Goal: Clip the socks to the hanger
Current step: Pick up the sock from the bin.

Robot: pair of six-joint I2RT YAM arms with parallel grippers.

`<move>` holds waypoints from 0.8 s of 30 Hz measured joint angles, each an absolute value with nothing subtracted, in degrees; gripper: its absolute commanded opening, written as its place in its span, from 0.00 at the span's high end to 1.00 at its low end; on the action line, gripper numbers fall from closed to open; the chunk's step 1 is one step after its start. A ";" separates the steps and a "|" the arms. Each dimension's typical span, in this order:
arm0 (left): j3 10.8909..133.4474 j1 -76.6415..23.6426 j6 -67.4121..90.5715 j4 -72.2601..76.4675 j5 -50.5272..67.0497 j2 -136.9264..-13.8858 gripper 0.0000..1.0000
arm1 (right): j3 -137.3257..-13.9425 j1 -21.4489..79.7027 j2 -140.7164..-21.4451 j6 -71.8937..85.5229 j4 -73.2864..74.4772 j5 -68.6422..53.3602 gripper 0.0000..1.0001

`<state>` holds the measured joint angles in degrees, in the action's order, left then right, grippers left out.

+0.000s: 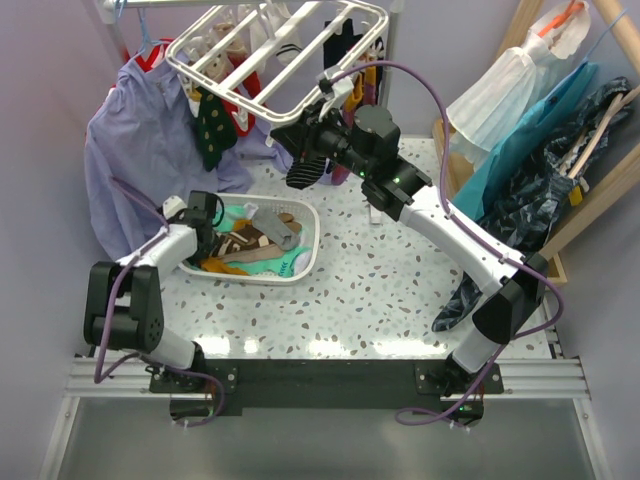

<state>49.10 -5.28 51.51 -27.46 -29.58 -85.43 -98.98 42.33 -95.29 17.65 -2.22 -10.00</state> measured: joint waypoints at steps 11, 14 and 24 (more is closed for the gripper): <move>53.21 -4.49 51.24 -29.02 -26.87 -90.80 0.93 | -98.94 42.30 -95.29 16.80 -2.20 -9.98 0.96; 54.74 -4.51 50.17 -30.33 -26.76 -89.86 0.94 | -98.89 42.26 -95.29 16.80 -2.17 -9.98 0.96; 59.81 -8.51 45.15 -31.46 -29.41 -82.39 0.97 | -98.89 42.04 -95.29 16.82 -2.17 -10.00 0.96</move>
